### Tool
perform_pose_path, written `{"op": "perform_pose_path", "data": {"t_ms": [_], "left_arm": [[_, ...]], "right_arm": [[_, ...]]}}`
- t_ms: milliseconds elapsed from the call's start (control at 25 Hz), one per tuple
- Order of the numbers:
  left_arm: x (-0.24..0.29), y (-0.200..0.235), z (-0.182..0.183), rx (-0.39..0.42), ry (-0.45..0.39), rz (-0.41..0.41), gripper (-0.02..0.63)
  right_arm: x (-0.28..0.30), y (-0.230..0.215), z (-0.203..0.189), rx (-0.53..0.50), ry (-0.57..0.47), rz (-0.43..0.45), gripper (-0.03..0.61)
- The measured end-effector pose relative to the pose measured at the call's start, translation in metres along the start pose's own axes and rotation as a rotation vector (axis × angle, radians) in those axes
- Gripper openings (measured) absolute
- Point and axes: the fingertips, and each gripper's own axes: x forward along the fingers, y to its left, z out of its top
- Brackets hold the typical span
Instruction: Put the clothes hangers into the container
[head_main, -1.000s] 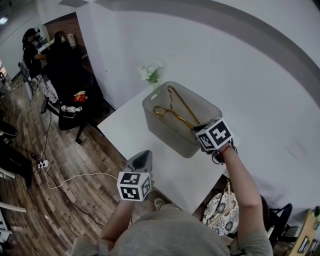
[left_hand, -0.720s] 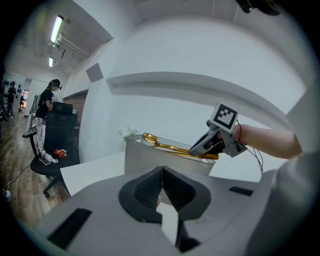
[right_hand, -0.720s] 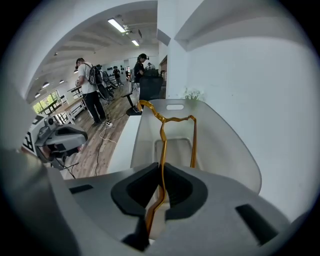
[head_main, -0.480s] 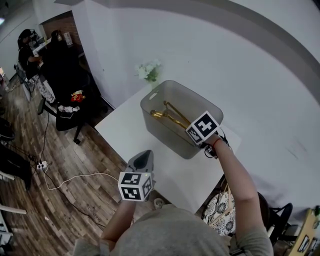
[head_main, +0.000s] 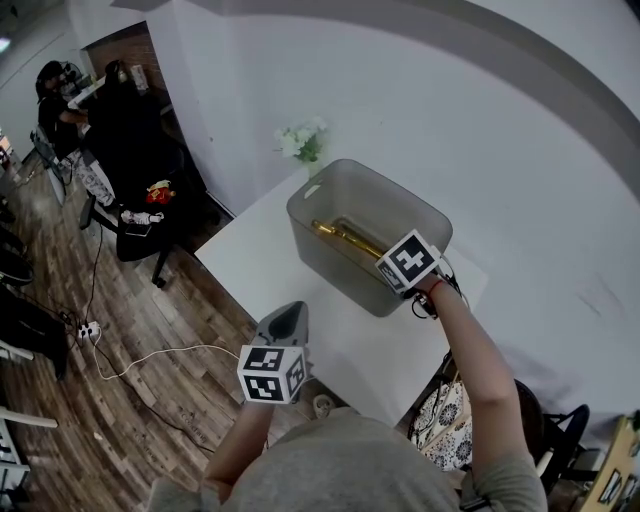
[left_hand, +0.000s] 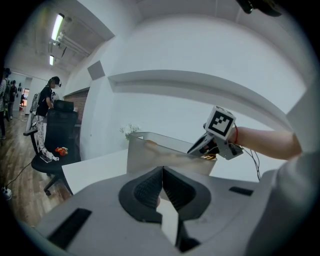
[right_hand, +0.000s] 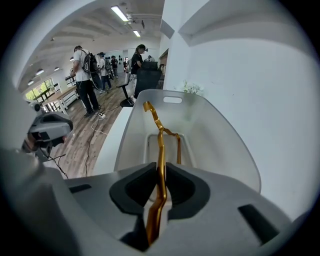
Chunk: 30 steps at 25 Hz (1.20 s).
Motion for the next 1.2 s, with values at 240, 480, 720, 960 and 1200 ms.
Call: {"op": "perform_pose_path", "data": {"t_ms": [240, 480, 720, 960, 1200], "left_arm": [[-0.008, -0.002, -0.001, 0.005, 0.0, -0.007, 0.007], [-0.024, -0.003, -0.001, 0.01, -0.006, -0.008, 0.006], [-0.044, -0.006, -0.005, 0.013, -0.009, -0.012, 0.006], [-0.068, -0.016, -0.016, 0.019, -0.01, -0.026, 0.006], [-0.092, -0.023, -0.031, 0.024, -0.006, -0.042, 0.007]], "right_arm": [[-0.006, 0.005, 0.003, 0.002, -0.027, -0.007, 0.072], [-0.031, 0.002, 0.012, 0.052, -0.106, -0.05, 0.098], [-0.061, 0.008, 0.018, 0.098, -0.202, -0.11, 0.097], [-0.092, 0.028, 0.017, 0.101, -0.273, -0.15, 0.097], [-0.113, 0.063, 0.006, 0.125, -0.355, -0.161, 0.095]]}}
